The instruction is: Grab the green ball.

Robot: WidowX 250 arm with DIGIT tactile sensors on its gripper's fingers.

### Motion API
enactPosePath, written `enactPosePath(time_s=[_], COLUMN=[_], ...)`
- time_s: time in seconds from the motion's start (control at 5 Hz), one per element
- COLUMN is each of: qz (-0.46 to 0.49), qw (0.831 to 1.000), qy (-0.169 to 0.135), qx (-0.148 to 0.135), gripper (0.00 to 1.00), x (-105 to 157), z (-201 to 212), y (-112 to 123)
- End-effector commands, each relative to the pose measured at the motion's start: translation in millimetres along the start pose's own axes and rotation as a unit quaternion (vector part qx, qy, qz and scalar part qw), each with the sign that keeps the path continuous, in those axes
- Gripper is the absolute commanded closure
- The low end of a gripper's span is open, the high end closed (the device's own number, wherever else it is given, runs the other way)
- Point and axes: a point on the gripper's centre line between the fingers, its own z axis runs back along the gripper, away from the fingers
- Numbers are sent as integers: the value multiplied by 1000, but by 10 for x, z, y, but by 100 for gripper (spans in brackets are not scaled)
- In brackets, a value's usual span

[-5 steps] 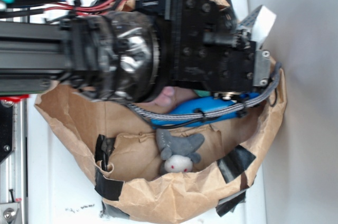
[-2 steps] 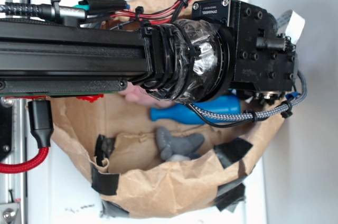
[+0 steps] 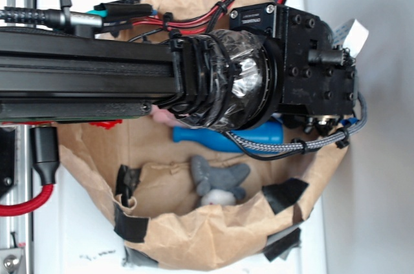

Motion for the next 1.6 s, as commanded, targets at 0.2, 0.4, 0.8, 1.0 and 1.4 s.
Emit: enactPosePath(time_s=[0.2,0.4,0.8,1.0,1.4], qz=[-40,-78,-136,-176,-183], qw=[996,993,986,979,980], qy=[-28,-30,-32,-36,-50], qx=[-78,-87,-90,-93,-62], gripper=[100,100,100,100,100], x=[93,97,64,36,7], z=[753,1060,1508,1639,1644], y=[195,372,451,400,354])
